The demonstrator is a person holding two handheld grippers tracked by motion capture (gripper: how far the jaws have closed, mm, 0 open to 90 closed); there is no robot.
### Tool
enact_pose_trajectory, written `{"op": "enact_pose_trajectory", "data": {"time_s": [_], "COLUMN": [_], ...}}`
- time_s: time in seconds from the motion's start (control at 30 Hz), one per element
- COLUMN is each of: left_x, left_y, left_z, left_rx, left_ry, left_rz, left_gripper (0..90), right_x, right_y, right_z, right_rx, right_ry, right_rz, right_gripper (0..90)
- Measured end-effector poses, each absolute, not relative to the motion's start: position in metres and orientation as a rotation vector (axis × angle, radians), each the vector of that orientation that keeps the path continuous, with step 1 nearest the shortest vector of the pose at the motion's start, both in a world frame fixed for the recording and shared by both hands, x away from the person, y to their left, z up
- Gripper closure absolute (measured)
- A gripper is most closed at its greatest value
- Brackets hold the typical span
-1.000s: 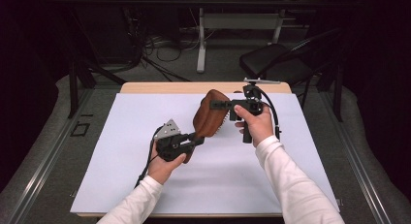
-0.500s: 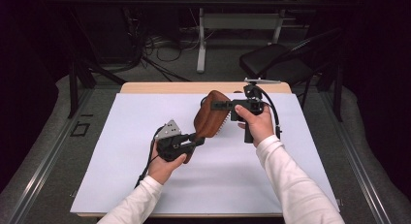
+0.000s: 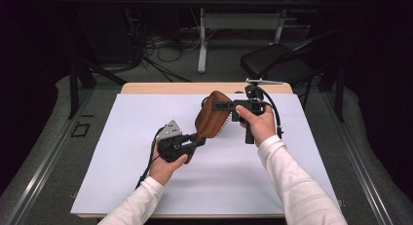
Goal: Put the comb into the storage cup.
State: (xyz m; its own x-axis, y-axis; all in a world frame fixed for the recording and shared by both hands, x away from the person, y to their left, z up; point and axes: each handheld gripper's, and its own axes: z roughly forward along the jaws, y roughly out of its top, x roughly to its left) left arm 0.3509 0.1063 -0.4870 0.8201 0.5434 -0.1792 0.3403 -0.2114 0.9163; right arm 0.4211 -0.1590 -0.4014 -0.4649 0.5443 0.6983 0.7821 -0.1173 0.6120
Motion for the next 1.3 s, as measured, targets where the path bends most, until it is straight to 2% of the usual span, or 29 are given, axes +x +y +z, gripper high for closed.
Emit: {"op": "enact_pose_trajectory", "data": {"time_s": [0.8, 1.3], "left_x": [0.3522, 0.3551], "left_y": [0.1088, 0.1117], "left_z": [-0.4878, -0.4889], "left_rx": [1.795, 1.759], "left_ry": [0.712, 0.748], "left_rz": [0.216, 0.208], "left_gripper": [68.9, 53.0], "right_x": [0.4204, 0.4228], "right_y": [-0.1575, -0.1626], "right_z": [-0.4032, -0.4073], "right_rx": [-1.523, -1.56], "right_ry": [-1.883, -1.855], "right_rz": [-1.636, -1.649], "right_gripper": [51.2, 51.3]}}
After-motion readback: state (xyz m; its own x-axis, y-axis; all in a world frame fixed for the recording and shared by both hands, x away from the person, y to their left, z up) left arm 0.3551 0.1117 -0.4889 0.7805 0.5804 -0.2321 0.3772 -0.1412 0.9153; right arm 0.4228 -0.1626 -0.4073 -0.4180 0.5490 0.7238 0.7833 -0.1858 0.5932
